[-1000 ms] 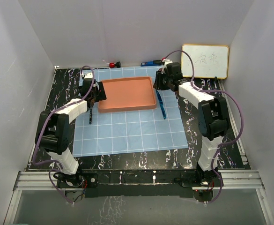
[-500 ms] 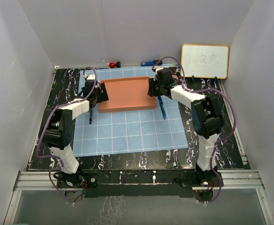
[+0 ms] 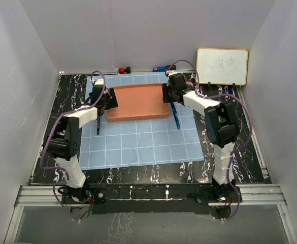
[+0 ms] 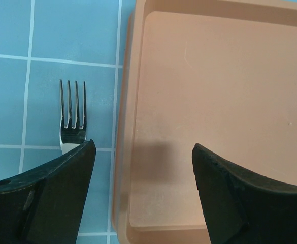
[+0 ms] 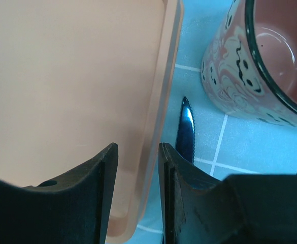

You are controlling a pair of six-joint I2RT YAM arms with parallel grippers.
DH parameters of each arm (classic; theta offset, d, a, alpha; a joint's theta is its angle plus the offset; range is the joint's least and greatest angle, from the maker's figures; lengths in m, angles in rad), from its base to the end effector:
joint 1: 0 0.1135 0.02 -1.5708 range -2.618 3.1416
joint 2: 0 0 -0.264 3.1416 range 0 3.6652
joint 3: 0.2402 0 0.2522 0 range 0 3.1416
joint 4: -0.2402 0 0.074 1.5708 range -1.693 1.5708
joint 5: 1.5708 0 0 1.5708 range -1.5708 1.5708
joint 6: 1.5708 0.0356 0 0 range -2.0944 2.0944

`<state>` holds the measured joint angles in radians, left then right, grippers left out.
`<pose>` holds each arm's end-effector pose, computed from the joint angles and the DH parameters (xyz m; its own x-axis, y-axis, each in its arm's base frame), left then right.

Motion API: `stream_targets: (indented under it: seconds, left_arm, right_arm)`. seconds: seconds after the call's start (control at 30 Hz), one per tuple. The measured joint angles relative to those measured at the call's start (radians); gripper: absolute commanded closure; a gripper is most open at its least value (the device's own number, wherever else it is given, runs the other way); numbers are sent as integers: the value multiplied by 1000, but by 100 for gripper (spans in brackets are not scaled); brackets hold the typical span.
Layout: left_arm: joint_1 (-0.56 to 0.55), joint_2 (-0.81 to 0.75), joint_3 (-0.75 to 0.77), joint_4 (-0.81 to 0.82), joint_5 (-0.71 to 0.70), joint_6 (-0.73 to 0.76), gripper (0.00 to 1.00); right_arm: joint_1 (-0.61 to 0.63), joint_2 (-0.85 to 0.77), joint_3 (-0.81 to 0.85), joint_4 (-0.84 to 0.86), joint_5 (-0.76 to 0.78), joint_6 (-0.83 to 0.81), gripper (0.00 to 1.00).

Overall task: Set the dinner table for one person
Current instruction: Adjust the plate on the napkin.

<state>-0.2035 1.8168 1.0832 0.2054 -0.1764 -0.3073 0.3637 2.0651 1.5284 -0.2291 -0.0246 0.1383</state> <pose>0.3936 -0.0748 0.1951 -0.4857 -0.2038 -0.8500 -0.1011 0.9790 -0.1770 0.4347 0.1664 0.1963 -0.6929 -0.1163 -0.7116 -0.2793 0.9531 0.1163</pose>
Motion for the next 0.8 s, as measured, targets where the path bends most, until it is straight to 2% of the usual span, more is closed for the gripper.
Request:
stream_targets:
  seconds: [0.17, 0.33, 0.53, 0.6, 0.73, 0.8]
  left_arm:
    - [0, 25, 18, 3, -2, 1, 27]
    - [0, 53, 19, 5, -6, 2, 34]
    - [0, 65, 20, 13, -6, 6, 56]
    - [0, 70, 22, 23, -5, 6, 62]
    - [1, 75, 23, 26, -3, 8, 73]
    - [3, 75, 23, 26, -3, 10, 81]
  right_arm:
    - [0, 44, 14, 0, 7, -6, 64]
    - [0, 74, 19, 3, 14, -6, 65]
    - [0, 75, 22, 1, 26, -6, 69]
    - [0, 75, 22, 2, 26, -6, 73]
    - [0, 75, 21, 6, 26, -8, 89]
    - [0, 75, 21, 9, 30, -7, 96]
